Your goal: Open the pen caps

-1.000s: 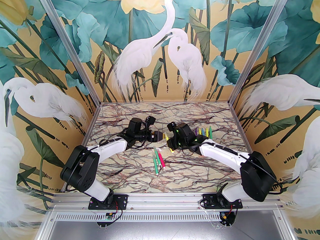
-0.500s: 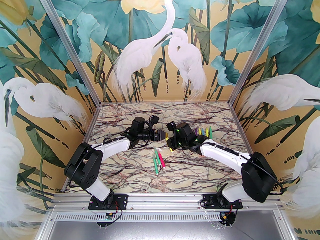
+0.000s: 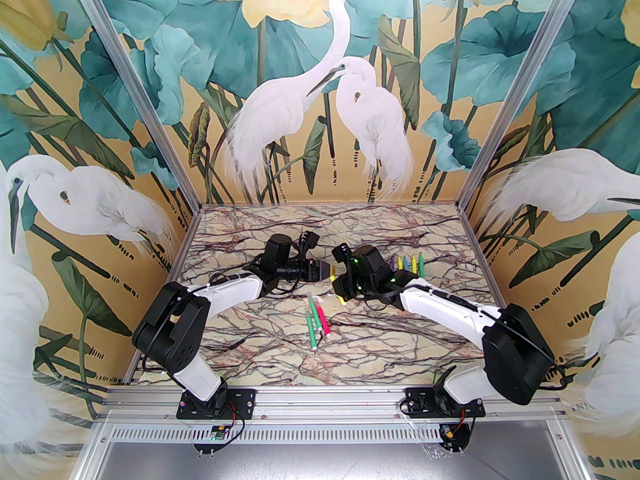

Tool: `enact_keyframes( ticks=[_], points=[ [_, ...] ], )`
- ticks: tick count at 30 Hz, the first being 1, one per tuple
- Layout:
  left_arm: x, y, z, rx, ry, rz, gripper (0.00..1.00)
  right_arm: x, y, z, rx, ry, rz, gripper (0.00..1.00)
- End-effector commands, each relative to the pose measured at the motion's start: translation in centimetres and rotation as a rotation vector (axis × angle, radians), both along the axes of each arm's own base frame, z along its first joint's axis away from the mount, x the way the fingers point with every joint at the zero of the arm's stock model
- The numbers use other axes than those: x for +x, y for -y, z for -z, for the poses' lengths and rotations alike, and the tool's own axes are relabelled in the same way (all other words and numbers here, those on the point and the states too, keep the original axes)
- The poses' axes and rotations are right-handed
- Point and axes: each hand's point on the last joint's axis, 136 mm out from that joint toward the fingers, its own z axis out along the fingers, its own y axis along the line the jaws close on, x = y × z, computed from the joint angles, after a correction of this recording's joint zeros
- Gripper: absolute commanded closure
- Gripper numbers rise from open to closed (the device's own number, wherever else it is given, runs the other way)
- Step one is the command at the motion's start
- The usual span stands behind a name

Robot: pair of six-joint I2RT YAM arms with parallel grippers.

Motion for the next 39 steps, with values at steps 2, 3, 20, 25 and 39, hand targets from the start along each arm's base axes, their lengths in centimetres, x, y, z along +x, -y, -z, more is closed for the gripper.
enact_keyframes(
  ticks=[2,3,20,25,39],
  points=[
    [0.2,0.8,-1.0,-0.024,0.020,0.029,0.71,0.0,-0.3,-1.3,0.035,0.040,-0.021,1.00],
    [0.2,0.8,-1.0,-0.023,0.020,0.028,0.74,0.1,-0.3,-1.3,0.033,0.042,-0.020,1.00],
    [-0.3,1.0,-2.2,-0.047,0.024,0.058,0.89,1.0,-0.3,0.4,0.047,0.047,0.018,0.66],
    [-0.5,1.0,-2.7,-0.061,0.028,0.064,0.90,1.2,-0.6,0.7,0.057,0.043,0.014,0.73],
    [0.5,0.7,-3.9,-0.067,0.070,0.021,0.95,0.4,0.4,1.6,0.049,0.027,0.008,0.92]
  ],
)
